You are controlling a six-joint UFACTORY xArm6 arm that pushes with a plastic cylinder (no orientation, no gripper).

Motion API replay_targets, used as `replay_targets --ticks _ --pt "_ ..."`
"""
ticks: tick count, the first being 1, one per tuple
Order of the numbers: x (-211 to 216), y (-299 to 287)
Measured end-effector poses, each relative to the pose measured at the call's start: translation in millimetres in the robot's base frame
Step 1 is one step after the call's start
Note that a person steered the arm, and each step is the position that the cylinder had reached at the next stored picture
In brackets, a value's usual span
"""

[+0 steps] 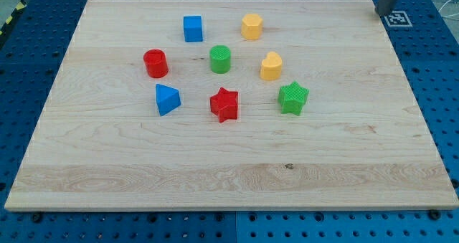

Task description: Point your arm to the top center

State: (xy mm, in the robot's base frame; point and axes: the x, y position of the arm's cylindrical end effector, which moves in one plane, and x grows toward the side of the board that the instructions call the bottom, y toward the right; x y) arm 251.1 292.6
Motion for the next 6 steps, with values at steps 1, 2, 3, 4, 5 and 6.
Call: replay_targets --ticks 1,2,3,4,5,6 --pt "15 -6" --pt "15 -8" --pt "15 -28" --pt "14 -53" --pt "-3 -76" --pt "-22 -129"
